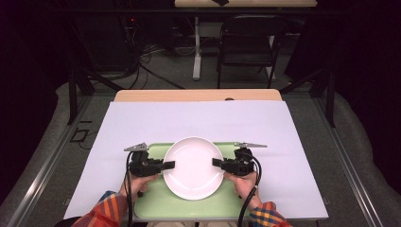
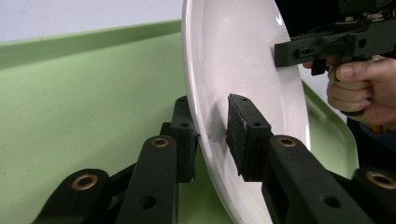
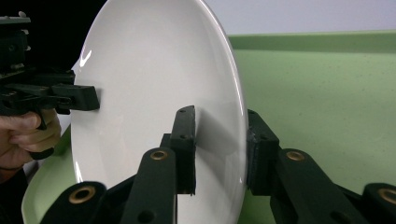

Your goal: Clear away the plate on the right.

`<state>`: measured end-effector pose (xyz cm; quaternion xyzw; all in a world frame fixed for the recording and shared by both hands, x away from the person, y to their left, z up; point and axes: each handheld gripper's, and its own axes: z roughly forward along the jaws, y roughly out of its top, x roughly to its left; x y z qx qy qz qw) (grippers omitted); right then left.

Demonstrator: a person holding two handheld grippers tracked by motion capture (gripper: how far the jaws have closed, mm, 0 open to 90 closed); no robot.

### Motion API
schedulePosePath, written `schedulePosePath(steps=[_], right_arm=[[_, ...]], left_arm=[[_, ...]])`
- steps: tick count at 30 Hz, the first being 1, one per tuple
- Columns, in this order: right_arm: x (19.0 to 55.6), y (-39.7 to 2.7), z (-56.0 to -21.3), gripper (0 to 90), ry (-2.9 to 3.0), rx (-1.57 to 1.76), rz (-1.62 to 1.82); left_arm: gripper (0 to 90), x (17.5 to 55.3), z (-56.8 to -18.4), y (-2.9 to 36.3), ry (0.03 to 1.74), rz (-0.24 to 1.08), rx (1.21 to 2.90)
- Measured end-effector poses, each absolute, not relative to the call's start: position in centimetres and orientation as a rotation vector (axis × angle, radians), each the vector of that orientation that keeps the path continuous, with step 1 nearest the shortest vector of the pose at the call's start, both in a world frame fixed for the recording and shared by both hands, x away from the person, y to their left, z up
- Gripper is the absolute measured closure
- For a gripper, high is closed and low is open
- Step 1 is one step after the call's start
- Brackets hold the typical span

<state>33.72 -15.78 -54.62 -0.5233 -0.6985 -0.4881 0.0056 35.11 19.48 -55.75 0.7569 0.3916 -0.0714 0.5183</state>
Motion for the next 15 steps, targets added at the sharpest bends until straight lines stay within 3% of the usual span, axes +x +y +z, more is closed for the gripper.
schedulePosePath(steps=[15], right_arm=[[33.92,-15.73,-55.43,64.6,-2.246,-1.662,-1.444]], left_arm=[[68.4,35.52,-55.95,18.77,0.994,-0.161,1.875]])
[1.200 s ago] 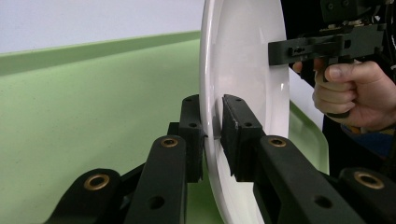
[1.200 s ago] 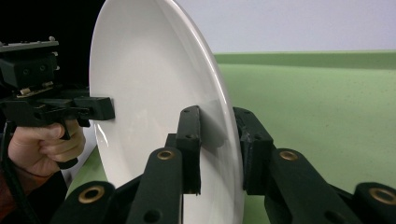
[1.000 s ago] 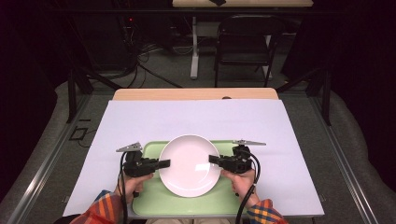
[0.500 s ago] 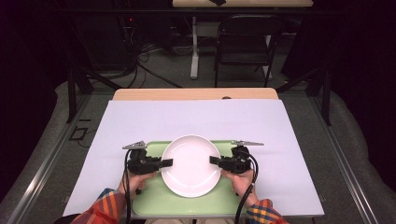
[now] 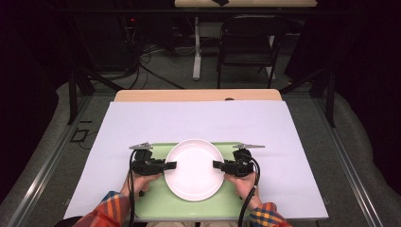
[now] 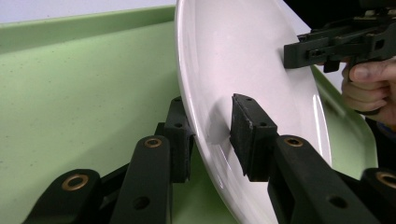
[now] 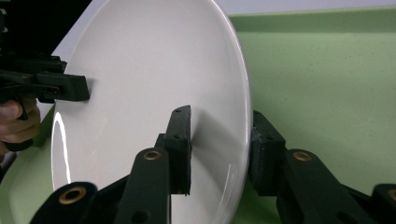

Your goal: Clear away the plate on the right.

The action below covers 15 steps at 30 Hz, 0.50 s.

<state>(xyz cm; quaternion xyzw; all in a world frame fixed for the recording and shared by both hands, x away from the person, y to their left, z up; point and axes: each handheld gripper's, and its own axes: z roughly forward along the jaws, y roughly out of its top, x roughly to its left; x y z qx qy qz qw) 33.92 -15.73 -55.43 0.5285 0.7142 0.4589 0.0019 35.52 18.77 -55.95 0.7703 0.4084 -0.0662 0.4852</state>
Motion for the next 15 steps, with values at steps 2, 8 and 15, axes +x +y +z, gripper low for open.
schedulePosePath(steps=[2,8,15], right_arm=[[33.89,-15.62,-55.33,63.9,2.25,1.639,1.416],[33.93,-15.42,-55.66,61.9,2.274,1.647,1.372],[33.93,-15.14,-55.82,60.0,2.298,1.625,1.316]], left_arm=[[66.9,35.43,-55.88,18.6,1.004,-0.134,1.891],[64.6,35.39,-55.96,18.44,1.047,-0.082,1.936],[63.7,35.35,-56.03,18.31,1.064,-0.053,1.961]])
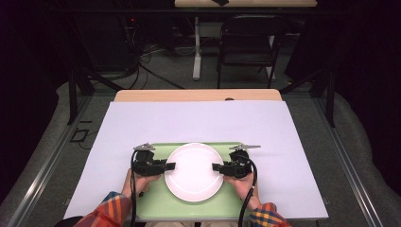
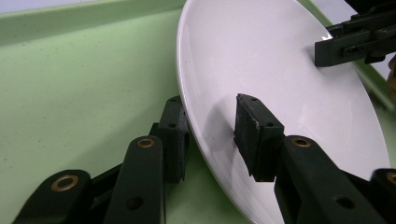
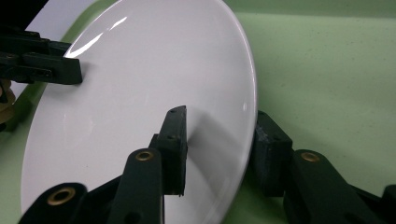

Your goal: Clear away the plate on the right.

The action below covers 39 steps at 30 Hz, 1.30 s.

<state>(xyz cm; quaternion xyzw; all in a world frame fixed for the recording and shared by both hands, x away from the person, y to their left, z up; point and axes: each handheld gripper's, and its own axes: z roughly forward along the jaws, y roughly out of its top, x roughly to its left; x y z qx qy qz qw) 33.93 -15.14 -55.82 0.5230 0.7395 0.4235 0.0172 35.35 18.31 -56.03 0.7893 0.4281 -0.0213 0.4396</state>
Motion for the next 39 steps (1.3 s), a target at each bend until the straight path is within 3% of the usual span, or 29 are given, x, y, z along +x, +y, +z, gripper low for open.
schedulePosePath(steps=[6,29,35,39], right_arm=[[33.7,-15.0,-55.7,58.8,2.307,1.581,1.284],[32.8,-14.3,-55.3,56.2,2.322,1.404,1.077],[32.5,-13.7,-55.1,53.5,2.32,1.333,1.009],[32.6,-13.7,-55.1,53.4,2.324,1.317,1.018]], left_arm=[[62.5,35.2,-55.9,17.7,1.077,0.023,2.023],[61.6,35.2,-55.6,16.8,1.055,0.083,2.08],[53.3,34.4,-55.6,15.9,1.038,0.199,2.122],[45.7,34.2,-55.5,15.6,1.022,0.195,2.138]])
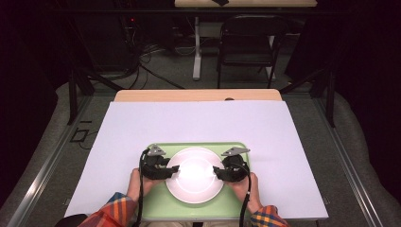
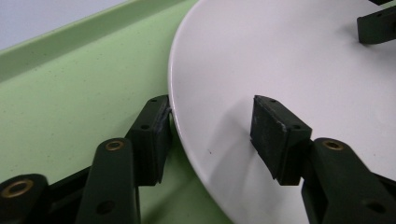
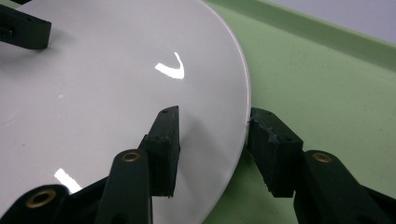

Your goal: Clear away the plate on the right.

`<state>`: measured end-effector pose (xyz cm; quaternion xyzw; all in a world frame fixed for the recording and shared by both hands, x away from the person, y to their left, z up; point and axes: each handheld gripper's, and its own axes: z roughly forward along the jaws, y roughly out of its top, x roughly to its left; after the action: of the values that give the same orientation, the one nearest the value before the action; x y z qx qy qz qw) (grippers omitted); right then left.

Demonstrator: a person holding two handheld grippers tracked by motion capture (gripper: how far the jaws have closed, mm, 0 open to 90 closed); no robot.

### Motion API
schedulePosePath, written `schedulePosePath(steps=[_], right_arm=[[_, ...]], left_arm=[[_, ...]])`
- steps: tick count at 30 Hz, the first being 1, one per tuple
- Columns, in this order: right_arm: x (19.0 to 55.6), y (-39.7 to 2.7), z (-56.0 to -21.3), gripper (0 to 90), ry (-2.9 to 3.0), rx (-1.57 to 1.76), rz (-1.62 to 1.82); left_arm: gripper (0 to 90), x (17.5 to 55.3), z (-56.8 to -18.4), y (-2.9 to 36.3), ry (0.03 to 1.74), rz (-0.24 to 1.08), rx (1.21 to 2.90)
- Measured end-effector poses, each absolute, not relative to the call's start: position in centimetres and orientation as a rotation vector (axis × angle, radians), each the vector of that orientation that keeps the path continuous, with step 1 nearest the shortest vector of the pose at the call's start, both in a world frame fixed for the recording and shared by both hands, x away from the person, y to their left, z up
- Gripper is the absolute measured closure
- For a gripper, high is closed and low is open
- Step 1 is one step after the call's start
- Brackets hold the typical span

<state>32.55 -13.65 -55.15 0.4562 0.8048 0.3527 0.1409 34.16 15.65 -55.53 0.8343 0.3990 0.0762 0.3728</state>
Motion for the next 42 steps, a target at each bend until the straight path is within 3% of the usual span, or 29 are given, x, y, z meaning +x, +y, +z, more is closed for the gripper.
schedulePosePath(steps=[5,8,14,26,42], right_arm=[[32.3,-13.8,-55.1,46.3,2.297,1.296,1.095],[32.3,-13.9,-53.8,28.7,2.286,1.27,1.167],[31.7,-14.4,-51.9,16.5,2.232,1.187,1.26],[30.4,-16.6,-48.6,3.0,2.184,1.091,1.34],[28.8,-19.8,-47.3,0.0,2.153,1.064,1.36]], left_arm=[[29.8,34.0,-55.4,16.0,1.002,0.15,2.11],[23.1,33.8,-54.7,16.5,0.97,0.162,2.093],[15.7,33.2,-53.1,17.1,0.919,0.223,2.058],[7.0,30.7,-49.7,18.5,0.801,0.29,1.999],[1.5,28.0,-48.6,20.7,0.734,0.375,1.984]])
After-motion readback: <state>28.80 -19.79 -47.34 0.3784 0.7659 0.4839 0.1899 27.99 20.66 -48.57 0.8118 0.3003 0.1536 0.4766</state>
